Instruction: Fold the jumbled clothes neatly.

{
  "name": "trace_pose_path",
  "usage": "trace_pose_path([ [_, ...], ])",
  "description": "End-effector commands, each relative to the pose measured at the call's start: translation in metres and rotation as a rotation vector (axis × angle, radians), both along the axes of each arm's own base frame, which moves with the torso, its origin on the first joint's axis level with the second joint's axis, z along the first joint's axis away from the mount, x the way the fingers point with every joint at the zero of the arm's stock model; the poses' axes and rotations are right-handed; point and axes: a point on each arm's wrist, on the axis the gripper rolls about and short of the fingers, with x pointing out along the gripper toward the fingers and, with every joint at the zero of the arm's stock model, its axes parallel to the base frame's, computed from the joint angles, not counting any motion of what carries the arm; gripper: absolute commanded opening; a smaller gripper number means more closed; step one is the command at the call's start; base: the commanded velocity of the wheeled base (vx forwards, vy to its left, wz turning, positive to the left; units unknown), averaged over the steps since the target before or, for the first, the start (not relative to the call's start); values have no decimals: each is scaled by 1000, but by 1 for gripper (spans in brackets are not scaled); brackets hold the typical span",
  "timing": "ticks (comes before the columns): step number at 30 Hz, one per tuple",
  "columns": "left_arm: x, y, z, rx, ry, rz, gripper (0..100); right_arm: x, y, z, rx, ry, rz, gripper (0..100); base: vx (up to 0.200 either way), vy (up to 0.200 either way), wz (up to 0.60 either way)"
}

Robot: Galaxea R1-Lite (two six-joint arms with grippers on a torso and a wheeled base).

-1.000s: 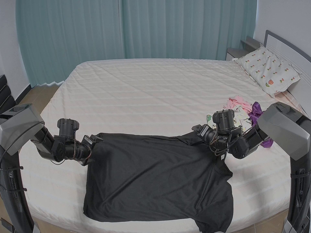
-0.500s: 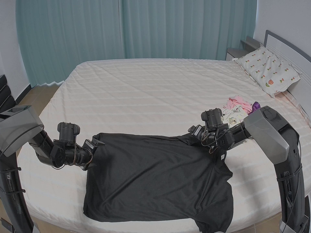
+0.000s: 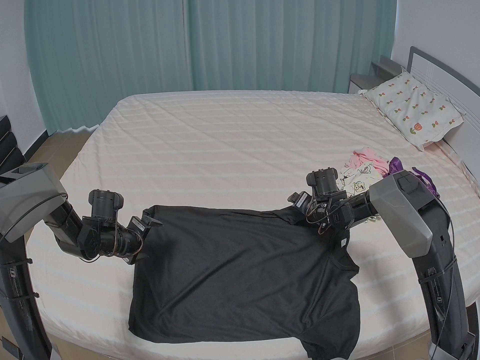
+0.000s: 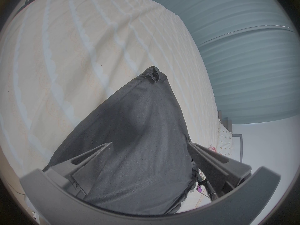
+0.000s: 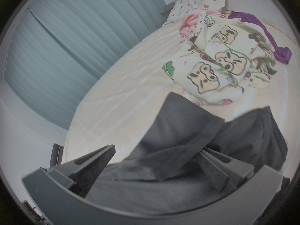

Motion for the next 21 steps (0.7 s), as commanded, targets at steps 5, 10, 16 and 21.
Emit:
trace_pose_path([
  [5,-1,0,0,0,1,3,100,39,-4,-4,98,-137,-103,100,0,0,0],
  [10,-2,0,0,0,6,3,100,48,-5,16,189,-356,-139,100,0,0,0],
  [16,-2,0,0,0,6,5,100,49,-3,17,174,-410,-115,100,0,0,0],
  [21,-2,0,0,0,6,5,100,52,-11,13,149,-427,-120,100,0,0,0],
])
